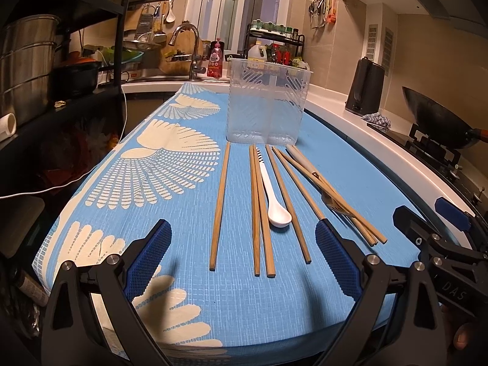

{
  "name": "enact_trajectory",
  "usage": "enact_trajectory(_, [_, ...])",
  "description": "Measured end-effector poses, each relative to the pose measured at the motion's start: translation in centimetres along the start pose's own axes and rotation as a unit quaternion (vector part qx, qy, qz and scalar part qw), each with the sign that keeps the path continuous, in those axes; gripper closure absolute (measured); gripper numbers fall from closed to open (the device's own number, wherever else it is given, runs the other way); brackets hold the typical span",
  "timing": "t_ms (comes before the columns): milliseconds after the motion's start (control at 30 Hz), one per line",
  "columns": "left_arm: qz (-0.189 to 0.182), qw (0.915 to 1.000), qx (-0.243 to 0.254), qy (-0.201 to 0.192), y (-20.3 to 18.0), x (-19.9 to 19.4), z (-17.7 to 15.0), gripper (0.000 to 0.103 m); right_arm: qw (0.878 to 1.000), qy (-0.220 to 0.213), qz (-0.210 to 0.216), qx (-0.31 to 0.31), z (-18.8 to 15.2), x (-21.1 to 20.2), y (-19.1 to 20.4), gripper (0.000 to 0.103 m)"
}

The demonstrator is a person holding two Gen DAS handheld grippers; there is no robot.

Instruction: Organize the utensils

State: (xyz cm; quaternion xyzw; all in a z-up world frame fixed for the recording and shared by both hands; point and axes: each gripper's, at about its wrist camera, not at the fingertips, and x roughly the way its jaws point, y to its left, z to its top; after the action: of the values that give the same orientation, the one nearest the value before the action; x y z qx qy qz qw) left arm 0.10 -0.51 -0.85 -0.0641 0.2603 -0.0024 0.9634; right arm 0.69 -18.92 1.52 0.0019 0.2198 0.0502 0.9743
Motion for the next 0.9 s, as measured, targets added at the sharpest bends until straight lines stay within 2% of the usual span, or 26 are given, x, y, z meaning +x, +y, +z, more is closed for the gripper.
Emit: enact_trajectory(900, [0.004, 1.0, -0.001, -0.004, 0.17, -0.17, 0.02, 0.011, 1.0, 0.005, 0.001, 0.001, -0.3, 0.13, 0.02, 0.01])
